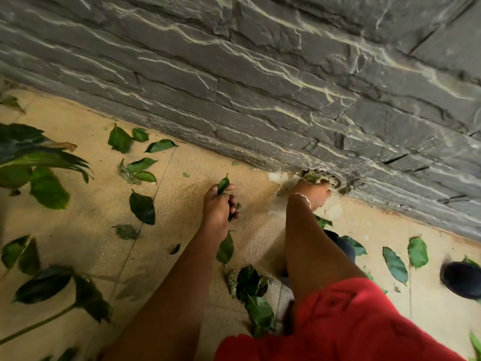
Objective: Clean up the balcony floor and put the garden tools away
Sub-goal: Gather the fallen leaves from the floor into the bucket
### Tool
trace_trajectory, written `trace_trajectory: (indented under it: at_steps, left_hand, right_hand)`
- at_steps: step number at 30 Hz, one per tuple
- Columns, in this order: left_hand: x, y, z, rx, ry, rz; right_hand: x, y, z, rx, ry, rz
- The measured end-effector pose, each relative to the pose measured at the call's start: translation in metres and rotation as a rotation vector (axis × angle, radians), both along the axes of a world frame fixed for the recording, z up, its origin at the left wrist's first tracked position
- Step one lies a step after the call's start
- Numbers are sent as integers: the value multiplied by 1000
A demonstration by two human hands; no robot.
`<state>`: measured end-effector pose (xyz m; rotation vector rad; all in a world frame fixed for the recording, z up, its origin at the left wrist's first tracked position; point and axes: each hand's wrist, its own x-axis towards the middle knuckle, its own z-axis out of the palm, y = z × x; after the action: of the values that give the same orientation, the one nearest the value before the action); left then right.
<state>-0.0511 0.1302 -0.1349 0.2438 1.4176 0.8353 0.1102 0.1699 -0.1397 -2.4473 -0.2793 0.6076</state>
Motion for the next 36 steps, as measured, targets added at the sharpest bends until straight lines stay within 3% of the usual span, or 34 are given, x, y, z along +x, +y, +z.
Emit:
trace_trajectory:
  at_steps: [7,10,13,19,24,26,28,32,36]
  left_hand:
    - [-6,-2,-7,-3,-37,24]
    - [-7,-2,-7,38,-57,20]
    - [-8,-1,-8,87,-63,28]
    - [-7,3,-7,94,-45,-8]
    - [-9,0,-7,79,14,-89]
    - [-10,0,-7,91,28,-101]
    - [-9,-1,-5,87,48,-130]
    - [-10,-4,-5,67,26,-155]
    - [-14,-7,-9,45,-18,-94]
  right_hand:
    - [15,16,-6,-194,-37,4]
    - [14,12,-4,-127,-46,24]
    - [-5,-2,-3,83,39,37]
    - [-67,-42,-20,268,106,458]
    - [-81,-55,-24,336,10,928]
    - [-74,-61,-23,303,-17,999]
    - [-60,-70,-21,254,-78,862]
    - [-24,-81,-21,44,-384,457]
    - [-1,-85,-28,-261,-292,427]
